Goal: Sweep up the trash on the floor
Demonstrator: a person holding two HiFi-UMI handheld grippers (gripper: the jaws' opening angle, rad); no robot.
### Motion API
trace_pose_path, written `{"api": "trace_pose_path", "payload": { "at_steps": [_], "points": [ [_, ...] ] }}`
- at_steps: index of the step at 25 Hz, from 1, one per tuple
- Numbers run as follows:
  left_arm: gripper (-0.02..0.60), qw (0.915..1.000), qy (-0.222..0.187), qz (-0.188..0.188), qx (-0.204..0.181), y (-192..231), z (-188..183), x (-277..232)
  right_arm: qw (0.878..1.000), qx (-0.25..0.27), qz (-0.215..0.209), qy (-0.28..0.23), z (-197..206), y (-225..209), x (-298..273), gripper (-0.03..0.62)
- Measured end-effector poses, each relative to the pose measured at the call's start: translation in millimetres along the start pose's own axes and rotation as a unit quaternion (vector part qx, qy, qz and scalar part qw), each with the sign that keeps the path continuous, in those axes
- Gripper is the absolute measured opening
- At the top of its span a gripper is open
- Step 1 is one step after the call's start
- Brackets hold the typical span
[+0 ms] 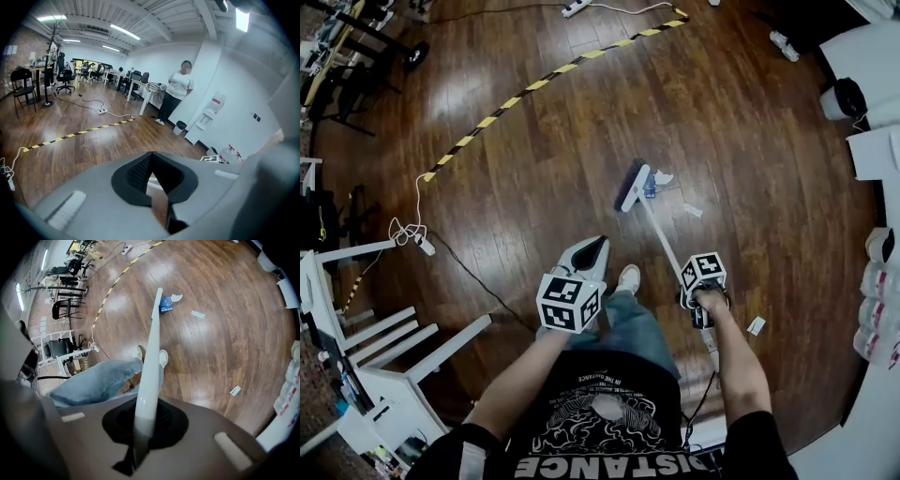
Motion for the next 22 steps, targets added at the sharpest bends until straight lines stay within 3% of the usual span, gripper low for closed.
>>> {"api": "trace_pose_path", "payload": {
  "at_steps": [5,13,22],
  "points": [
    [0.005,0.9987,0.019,0.041,-0.022,-13,-6,-14,0.996,-0.035,-0.065,-0.041,1,31,-13,0.0],
    [0.005,0.9916,0.06,0.099,-0.058,-6,-21,-46,0.986,-0.085,-0.13,-0.063,-44,78,-25,0.0],
    [0.005,0.9845,0.094,0.121,-0.086,11,-33,-77,0.97,-0.158,-0.167,-0.083,-74,70,-25,0.0]
  ]
}}
Point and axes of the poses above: the fingertips, and each gripper's own axes: x backward along the fingers, y to its left, z out of its underside, the point moved 7 cm from there along x, backward along the fingers, and after that the axes turned 5 degrees about -z, right-handed, at the moved point
